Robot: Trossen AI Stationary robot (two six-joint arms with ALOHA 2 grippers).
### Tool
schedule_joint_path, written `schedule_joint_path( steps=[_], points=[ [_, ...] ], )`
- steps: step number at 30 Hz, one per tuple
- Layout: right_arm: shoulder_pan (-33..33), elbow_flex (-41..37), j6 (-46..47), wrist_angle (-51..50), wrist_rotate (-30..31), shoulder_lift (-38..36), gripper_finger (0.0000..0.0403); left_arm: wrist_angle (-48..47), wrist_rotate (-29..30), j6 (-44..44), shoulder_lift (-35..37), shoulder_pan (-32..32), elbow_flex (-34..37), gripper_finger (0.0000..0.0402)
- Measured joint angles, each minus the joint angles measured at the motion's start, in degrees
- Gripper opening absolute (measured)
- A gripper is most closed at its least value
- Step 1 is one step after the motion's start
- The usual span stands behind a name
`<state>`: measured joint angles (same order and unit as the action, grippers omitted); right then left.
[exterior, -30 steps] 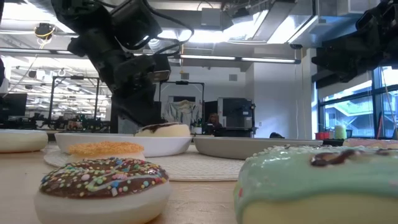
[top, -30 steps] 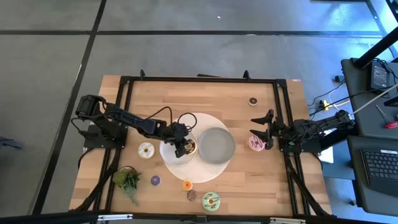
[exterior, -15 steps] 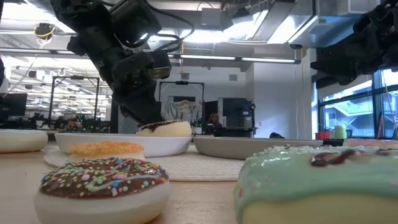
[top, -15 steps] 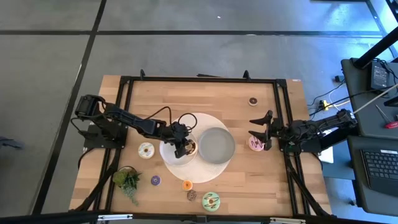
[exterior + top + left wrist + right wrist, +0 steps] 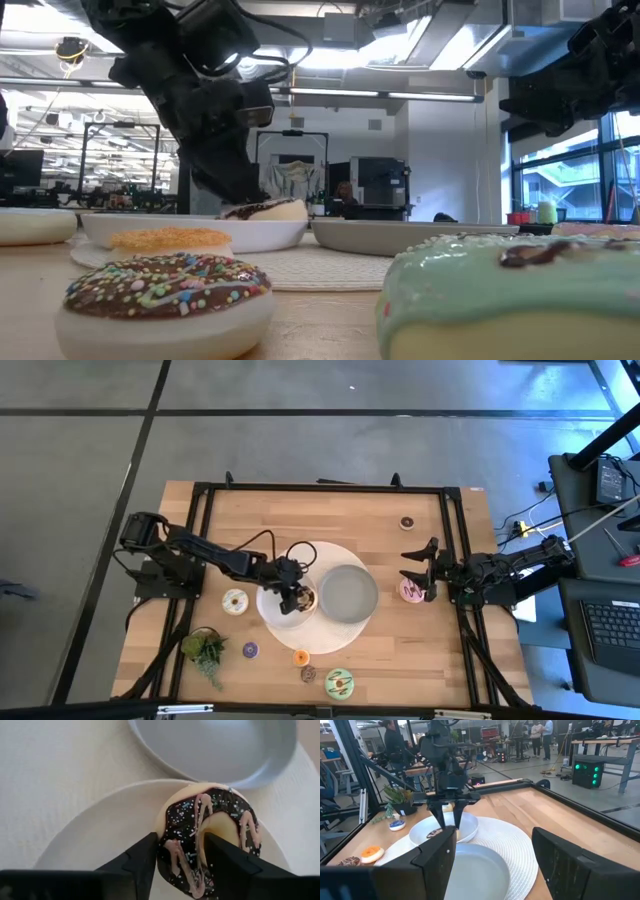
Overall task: Pick & Place donuts
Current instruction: Put the big black donut on the white plate, then put the big white donut on the white plate
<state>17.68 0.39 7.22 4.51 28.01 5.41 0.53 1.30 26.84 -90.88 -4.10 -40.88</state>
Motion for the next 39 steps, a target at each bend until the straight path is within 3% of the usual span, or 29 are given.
schedule_joint_path(
  steps=[8, 13, 18, 22, 26, 39],
  points=[
    [0.0, 0.0, 0.0, 0.0, 0.0, 0.0, 0.0261, -3.3, -2.6, 1.5, 2.7, 2.4, 0.0, 0.0165],
    [0.0, 0.0, 0.0, 0.0, 0.0, 0.0, 0.0261, -10.6, -2.5, 2.6, 7.7, 3.8, 0.0, 0.0162],
    [0.0, 0.0, 0.0, 0.0, 0.0, 0.0, 0.0261, -24.9, 1.4, 13.4, 14.1, 3.7, 0.0, 0.0166],
    [0.0, 0.0, -0.1, 0.0, 0.0, 0.1, 0.0261, -36.5, 0.4, 25.5, 16.5, 1.8, 0.0, 0.0165],
    [0.0, 0.0, -0.2, 0.0, 0.0, 0.1, 0.0261, -45.5, -0.9, 32.2, 16.8, -1.9, 0.0, 0.016],
    [0.0, 0.0, 0.1, 0.0, 0.0, 0.1, 0.0261, -57.8, 4.5, 45.1, 16.7, -9.5, 0.0, 0.0166]
  ],
)
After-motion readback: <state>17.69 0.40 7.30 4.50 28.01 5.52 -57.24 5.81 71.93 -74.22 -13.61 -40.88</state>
